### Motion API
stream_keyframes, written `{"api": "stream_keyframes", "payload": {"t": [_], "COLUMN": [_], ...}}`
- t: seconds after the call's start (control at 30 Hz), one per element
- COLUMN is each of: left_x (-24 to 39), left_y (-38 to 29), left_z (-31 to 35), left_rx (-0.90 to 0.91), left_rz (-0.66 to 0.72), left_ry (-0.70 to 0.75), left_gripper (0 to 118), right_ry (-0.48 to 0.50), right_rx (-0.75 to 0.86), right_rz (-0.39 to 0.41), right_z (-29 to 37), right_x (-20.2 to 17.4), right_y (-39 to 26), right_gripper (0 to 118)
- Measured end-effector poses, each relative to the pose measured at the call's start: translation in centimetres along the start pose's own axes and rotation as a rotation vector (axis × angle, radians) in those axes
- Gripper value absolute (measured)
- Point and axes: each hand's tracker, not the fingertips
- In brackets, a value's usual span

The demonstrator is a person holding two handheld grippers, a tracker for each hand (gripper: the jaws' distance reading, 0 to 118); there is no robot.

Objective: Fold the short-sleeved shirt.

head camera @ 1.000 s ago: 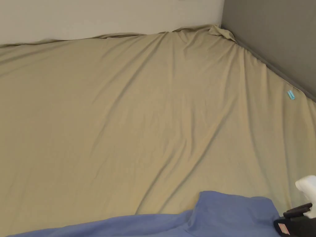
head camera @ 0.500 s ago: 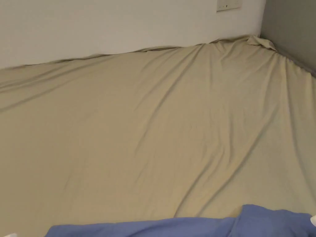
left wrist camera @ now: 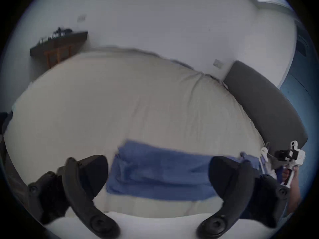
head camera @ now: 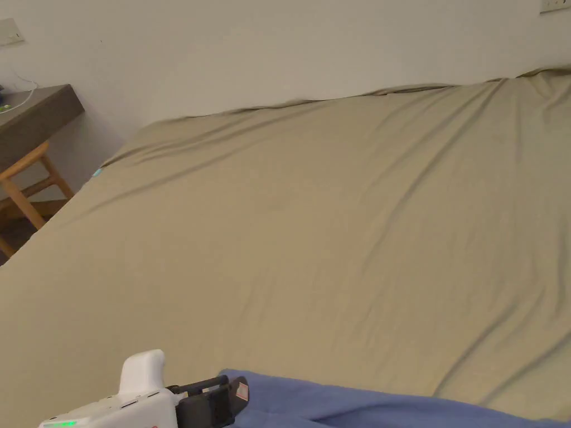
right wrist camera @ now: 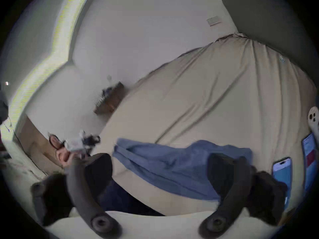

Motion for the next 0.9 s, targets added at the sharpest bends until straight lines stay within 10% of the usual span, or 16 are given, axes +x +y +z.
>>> {"api": "stream_keyframes", "payload": {"t": [0.03,0.07,0.5,0.53,0.6,0.9], "left_x": [-0.2,-0.4,-17.1,-18.0,-18.8,-16.5], "left_y": [-0.6,-1.0,3.0,3.2,3.4,3.2], "left_z": [-0.1,-0.3,-7.1,-7.9,-10.4,-12.9], "left_rx": [0.020,0.042,-0.280,-0.238,-0.297,-0.291], "left_rz": [0.035,0.066,0.320,0.285,0.301,0.324], "left_ry": [-0.053,-0.078,-0.552,-0.407,-0.347,-0.621], "left_gripper": [54,0,0,11,112,118], "right_ry": [0.013,-0.005,0.190,0.220,0.279,0.530], "right_rx": [-0.006,-0.012,-0.064,-0.053,-0.034,-0.024], "right_rz": [-0.026,-0.027,-0.081,-0.085,-0.108,-0.021], "right_z": [-0.6,-1.6,-2.9,-2.8,-2.3,-3.2], "right_x": [-0.2,-0.6,-0.3,-0.4,0.7,0.3], "right_y": [-0.1,-0.3,-2.3,-2.3,-2.5,-3.2], "right_gripper": [28,2,2,2,2,2]}}
